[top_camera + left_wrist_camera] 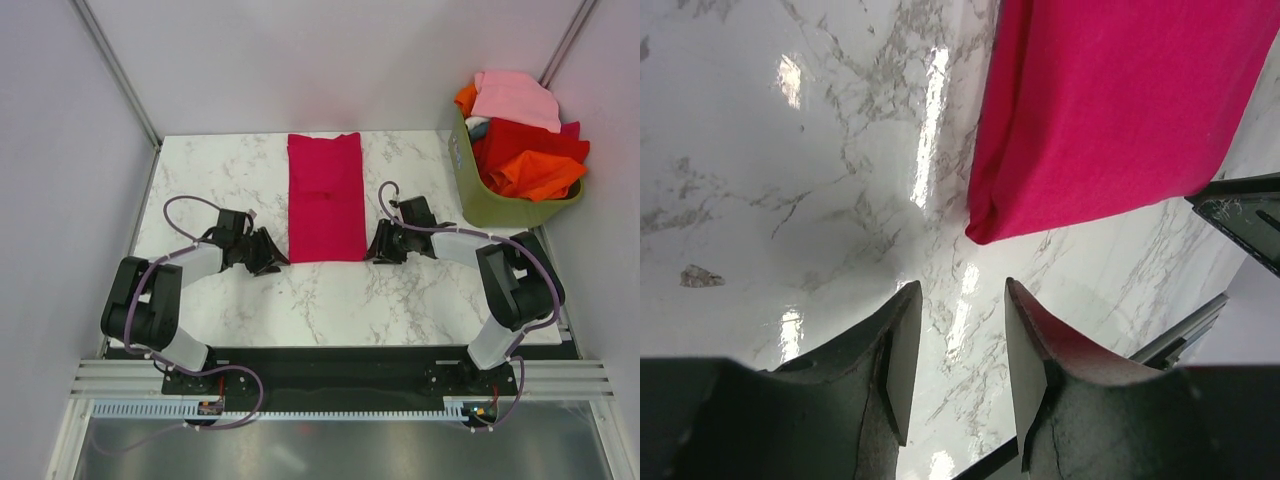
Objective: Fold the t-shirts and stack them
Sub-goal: Fold the tshirt, then neatly place the folded tshirt to the corner
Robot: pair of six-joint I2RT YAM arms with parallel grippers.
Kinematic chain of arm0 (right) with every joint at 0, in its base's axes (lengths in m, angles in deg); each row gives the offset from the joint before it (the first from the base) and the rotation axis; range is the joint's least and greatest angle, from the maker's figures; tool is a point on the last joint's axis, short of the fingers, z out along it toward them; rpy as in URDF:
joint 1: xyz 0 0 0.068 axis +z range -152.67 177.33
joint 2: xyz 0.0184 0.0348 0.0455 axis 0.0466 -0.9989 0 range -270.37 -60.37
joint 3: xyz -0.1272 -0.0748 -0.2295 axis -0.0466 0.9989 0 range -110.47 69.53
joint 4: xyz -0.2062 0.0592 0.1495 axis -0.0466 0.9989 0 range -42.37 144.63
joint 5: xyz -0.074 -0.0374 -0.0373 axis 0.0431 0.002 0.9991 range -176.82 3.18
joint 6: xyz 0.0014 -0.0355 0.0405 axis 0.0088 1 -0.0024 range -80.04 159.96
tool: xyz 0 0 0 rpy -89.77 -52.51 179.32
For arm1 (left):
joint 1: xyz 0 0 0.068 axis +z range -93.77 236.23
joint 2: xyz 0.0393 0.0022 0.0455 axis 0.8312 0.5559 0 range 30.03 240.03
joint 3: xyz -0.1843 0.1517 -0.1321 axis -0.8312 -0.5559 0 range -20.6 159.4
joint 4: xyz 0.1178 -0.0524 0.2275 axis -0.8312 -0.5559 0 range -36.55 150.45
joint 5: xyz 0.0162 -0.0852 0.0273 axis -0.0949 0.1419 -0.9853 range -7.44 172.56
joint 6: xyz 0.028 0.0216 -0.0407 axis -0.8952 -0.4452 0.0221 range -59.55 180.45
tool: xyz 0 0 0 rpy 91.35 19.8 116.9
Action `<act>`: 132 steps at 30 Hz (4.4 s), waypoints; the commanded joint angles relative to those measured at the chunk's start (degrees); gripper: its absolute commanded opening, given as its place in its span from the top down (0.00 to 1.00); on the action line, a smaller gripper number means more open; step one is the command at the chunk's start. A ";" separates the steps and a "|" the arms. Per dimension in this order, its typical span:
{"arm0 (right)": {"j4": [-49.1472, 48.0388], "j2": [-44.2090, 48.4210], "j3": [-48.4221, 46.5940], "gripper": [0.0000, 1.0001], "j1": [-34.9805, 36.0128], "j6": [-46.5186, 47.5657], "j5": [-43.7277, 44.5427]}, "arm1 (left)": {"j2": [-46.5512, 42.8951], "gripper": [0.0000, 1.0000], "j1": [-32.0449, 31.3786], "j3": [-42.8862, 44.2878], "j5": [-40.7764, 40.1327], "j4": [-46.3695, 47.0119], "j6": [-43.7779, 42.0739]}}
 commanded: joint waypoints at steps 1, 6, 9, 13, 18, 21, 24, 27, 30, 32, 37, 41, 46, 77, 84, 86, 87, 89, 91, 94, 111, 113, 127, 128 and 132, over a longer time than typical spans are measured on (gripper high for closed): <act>-3.87 -1.40 -0.40 0.57 0.38 0.65 -0.81 | 0.83 0.54 0.05 -0.37 1.15 4.02 -2.46; -4.04 -3.25 -1.72 0.66 0.91 0.56 -0.90 | 1.53 0.55 0.05 -0.20 1.06 4.54 -2.37; -4.39 -3.95 -1.90 0.72 1.35 0.39 -0.99 | 1.89 0.55 0.05 -0.02 0.89 4.63 -2.37; -4.83 -4.92 -2.25 0.88 1.79 0.56 -0.99 | 2.59 0.55 -0.03 0.33 0.80 4.89 -2.46; -4.66 -5.45 -2.51 1.00 1.79 0.65 -0.81 | 3.82 0.55 0.05 0.86 0.80 5.33 -2.20; -4.74 -5.10 -2.34 1.00 1.79 0.47 -0.72 | 4.61 0.56 -0.03 1.39 0.97 5.77 -1.85; -4.74 -5.19 -2.43 1.00 1.79 0.56 -0.99 | 5.31 0.56 -0.38 1.74 1.06 6.30 -1.49; -4.66 -4.84 -2.43 1.00 1.79 0.47 -0.99 | 6.19 0.55 -0.82 2.18 0.98 6.48 -1.06; -4.66 -4.48 -2.43 1.00 1.70 0.47 -0.99 | 6.81 0.57 -1.35 2.70 0.71 6.74 -0.62; -4.48 -4.13 -2.34 1.00 1.79 0.56 -0.81 | 7.68 0.60 -1.70 2.88 0.71 6.65 -0.09; -3.87 -3.78 -2.34 1.00 1.70 0.74 -0.64 | 8.48 0.92 -2.23 2.80 -0.60 6.65 0.35; -3.25 -1.85 -1.99 1.00 1.79 0.83 -0.64 | 6.20 0.98 -2.14 2.00 -1.05 6.65 0.26; -2.20 2.63 0.38 1.00 1.70 0.74 -1.34 | 0.23 0.98 -2.14 -0.28 0.53 6.04 0.26; 21.18 34.99 -2.07 1.00 2.05 2.67 2.78 | -36.71 0.98 -4.78 3.39 5.29 -19.63 2.90; 21.18 24.80 -11.63 1.00 1.62 3.90 4.20 | -27.75 0.98 -3.47 10.08 2.03 -19.36 0.97; 21.10 21.46 -13.58 1.00 0.83 4.43 4.20 | -24.50 0.98 -2.41 12.10 2.12 -18.93 0.53; 21.10 20.40 -15.33 1.00 0.47 4.43 4.11 | -23.44 0.98 -2.06 12.63 1.94 -18.23 0.44; 21.09 17.33 -17.18 1.00 -0.41 4.43 3.67 | -20.29 0.98 -0.65 14.82 2.20 -17.78 0.00; 21.18 14.17 -20.17 1.00 -1.19 4.60 3.06 | -17.99 0.98 0.75 16.76 2.55 -17.52 -0.35; 21.10 9.60 -24.12 1.00 -2.25 4.78 2.27 | -12.46 0.98 2.42 21.76 3.08 -16.90 -0.88; 20.66 -27.58 -59.43 1.00 -8.49 0.74 -2.83 | 30.34 0.97 7.44 57.35 10.29 -13.74 2.11; 19.00 -32.86 -63.84 0.99 -9.37 -1.01 -2.83 | 38.04 0.84 7.44 65.52 11.25 -13.82 2.89; 2.92 -28.40 -47.62 0.34 -9.81 0.47 0.78 | 36.53 0.08 6.65 61.53 2.83 -16.29 -4.48; 1.86 -27.69 -44.38 0.34 -9.72 0.47 0.16 | 35.56 0.09 6.47 59.76 2.56 -14.28 -4.66; -5.34 -23.04 -35.40 0.40 -9.72 -0.23 -4.05 | 30.28 0.13 5.94 49.66 2.55 -5.86 -4.13</act>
